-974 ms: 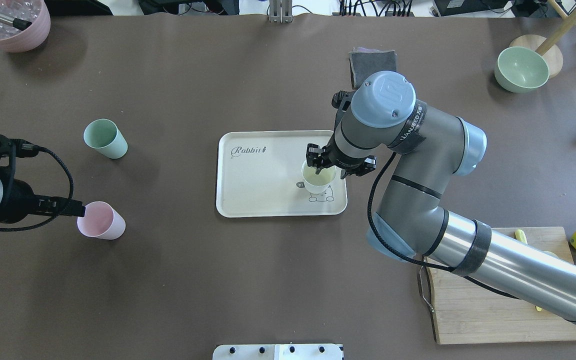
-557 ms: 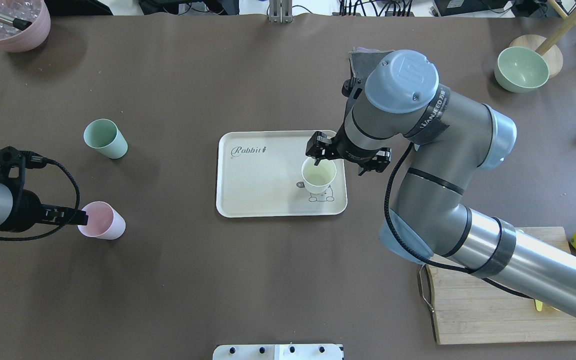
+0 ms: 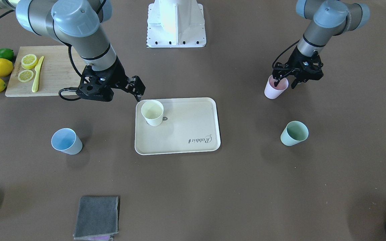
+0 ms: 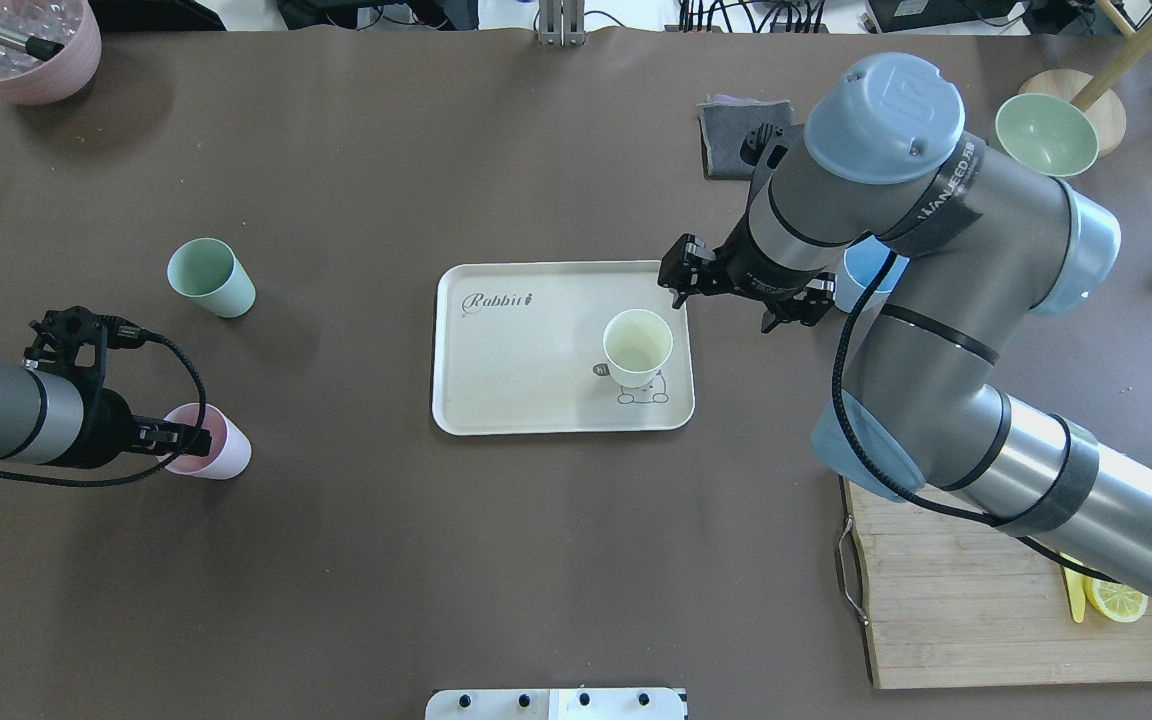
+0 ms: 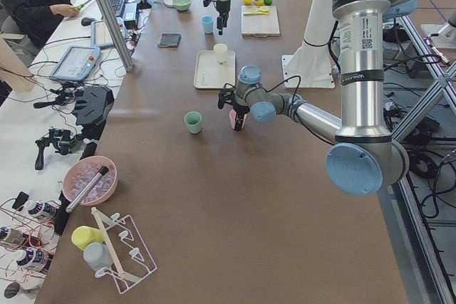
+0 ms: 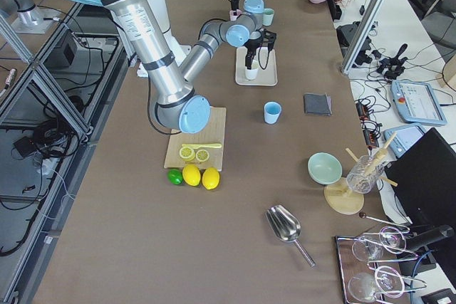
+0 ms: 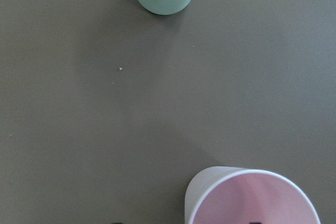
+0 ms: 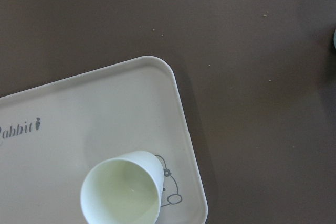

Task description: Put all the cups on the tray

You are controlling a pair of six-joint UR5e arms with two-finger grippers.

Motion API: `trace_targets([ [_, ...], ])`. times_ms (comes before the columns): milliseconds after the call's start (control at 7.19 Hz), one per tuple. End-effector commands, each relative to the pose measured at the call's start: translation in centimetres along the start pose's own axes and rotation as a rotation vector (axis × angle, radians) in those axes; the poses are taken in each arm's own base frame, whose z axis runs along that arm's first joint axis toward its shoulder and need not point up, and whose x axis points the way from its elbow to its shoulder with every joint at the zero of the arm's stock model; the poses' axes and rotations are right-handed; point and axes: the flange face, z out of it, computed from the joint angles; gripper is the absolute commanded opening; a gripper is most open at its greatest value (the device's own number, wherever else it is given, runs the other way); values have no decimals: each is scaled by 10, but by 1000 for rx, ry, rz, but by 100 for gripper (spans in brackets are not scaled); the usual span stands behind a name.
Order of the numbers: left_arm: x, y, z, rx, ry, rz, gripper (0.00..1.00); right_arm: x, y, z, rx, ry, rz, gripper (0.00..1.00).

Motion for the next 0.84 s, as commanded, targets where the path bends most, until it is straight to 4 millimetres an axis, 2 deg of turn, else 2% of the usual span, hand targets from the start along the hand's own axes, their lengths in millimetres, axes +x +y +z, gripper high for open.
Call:
trace_targets([
  [0, 2, 3, -1, 5, 17, 10, 0, 37, -31, -23, 2, -1, -28, 100],
  [418, 6, -4, -27, -11, 70, -3, 0, 101, -82, -50, 47, 47, -109, 100],
  [557, 5, -21, -44, -11, 97, -27, 0, 114, -92, -64, 35, 71, -161, 100],
  [696, 21, -39, -57, -17, 101, -45, 0, 127, -102, -64, 28, 104, -199, 100],
])
